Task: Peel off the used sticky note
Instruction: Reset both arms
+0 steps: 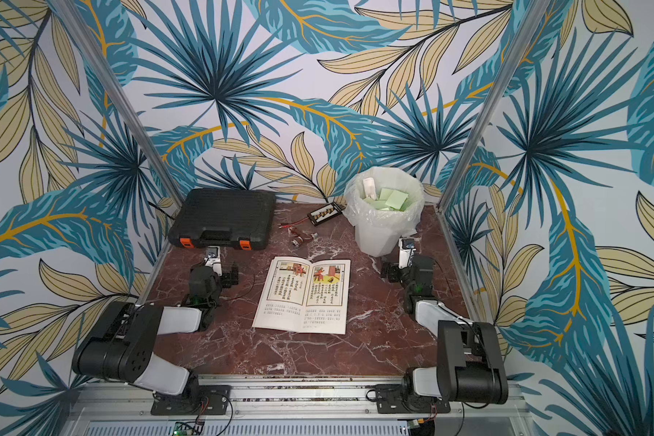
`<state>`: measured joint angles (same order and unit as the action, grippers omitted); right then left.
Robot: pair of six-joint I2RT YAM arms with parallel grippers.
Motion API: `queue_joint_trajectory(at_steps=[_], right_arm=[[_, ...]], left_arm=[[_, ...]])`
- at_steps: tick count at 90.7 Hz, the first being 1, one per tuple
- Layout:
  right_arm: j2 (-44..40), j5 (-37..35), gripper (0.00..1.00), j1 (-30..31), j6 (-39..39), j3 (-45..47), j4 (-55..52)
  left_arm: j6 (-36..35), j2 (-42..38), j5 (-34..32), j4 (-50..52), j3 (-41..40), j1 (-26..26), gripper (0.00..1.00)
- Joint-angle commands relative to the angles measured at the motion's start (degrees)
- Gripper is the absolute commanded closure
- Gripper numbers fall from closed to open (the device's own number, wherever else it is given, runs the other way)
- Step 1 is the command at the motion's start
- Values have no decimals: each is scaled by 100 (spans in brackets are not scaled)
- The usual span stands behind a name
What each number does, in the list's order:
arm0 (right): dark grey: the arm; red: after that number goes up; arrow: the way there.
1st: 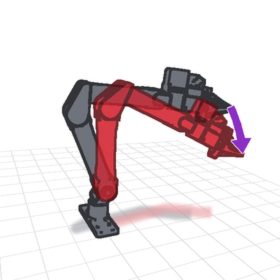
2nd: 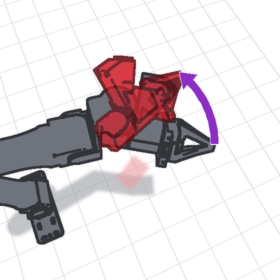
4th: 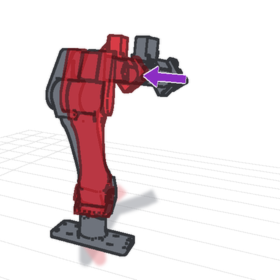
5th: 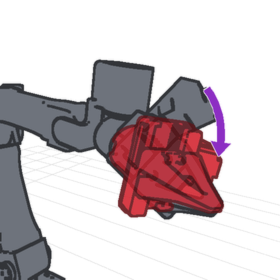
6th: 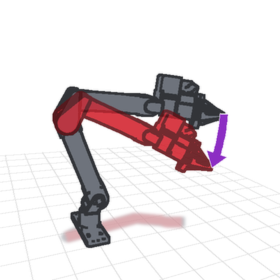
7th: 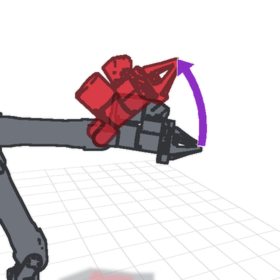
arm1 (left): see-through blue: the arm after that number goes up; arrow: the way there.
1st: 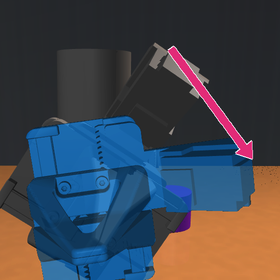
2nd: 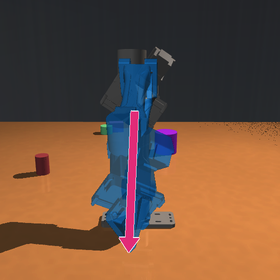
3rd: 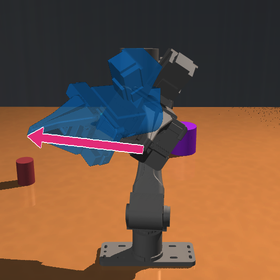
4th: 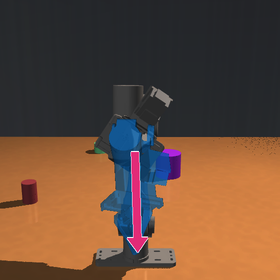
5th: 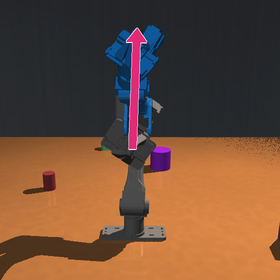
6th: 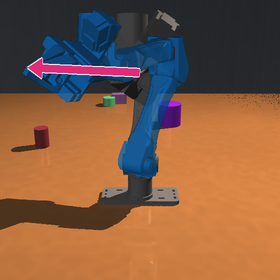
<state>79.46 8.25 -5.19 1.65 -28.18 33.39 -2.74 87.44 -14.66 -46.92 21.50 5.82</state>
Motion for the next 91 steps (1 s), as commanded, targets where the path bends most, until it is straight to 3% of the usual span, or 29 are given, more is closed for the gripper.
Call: queue_joint_trajectory(at_steps=[1, 10, 17, 30, 40, 58, 91], right_arm=[[5, 105, 0, 16, -309, 251, 560], [163, -25, 1, 18, -476, 270, 706], [500, -117, 0, 29, -526, 447, 1527], [573, -790, 1, 377, -288, 350, 1228], [751, -1204, 0, 613, -155, 755, 2139], [726, -693, 0, 644, 69, 875, 2352], [761, -944, 1, 607, -89, 609, 1886]], left_arm=[[19, -34, 59, -157, 127, -39, 0], [19, -32, 64, -153, 127, -40, 0], [16, -34, 62, -153, 127, -39, 0], [17, -33, 65, -154, 127, -35, 0], [17, -33, 63, -153, 127, -39, 0], [19, -31, 63, -158, 127, -38, 0], [12, -34, 63, -150, 127, -43, 0]])
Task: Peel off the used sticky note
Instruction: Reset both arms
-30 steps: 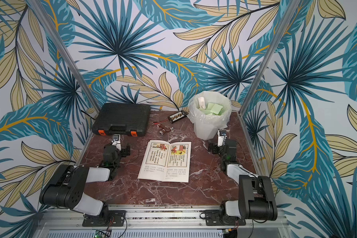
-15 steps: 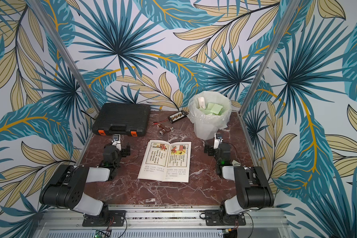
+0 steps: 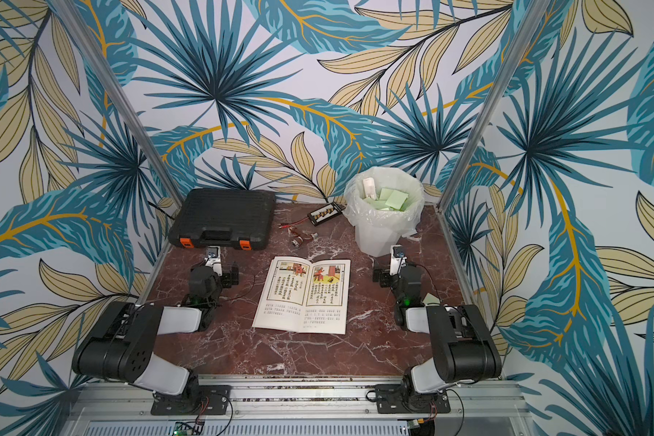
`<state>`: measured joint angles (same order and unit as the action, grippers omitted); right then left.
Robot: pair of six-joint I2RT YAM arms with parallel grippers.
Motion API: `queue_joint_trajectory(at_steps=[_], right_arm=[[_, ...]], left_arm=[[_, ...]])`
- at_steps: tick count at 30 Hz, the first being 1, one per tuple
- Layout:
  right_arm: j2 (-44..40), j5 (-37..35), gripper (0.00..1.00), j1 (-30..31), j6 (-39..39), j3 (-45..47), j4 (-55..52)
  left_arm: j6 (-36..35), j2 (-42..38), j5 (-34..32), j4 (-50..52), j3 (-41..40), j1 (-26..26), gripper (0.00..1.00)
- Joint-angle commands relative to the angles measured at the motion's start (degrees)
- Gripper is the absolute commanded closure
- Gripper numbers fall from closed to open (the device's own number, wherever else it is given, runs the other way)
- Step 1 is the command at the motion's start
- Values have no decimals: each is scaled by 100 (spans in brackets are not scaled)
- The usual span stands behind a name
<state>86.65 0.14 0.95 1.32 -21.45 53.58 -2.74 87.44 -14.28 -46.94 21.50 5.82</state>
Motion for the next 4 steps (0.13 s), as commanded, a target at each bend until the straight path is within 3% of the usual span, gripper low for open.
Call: queue_joint_trajectory(at_steps=[1, 4], right_arm=[[39, -140, 0, -7, -59, -58, -135], [28, -181, 1, -3, -69, -35, -98]], left_arm=[[11, -34, 24, -153, 131, -40, 0], [11, -29, 26, -153, 125, -39, 0]])
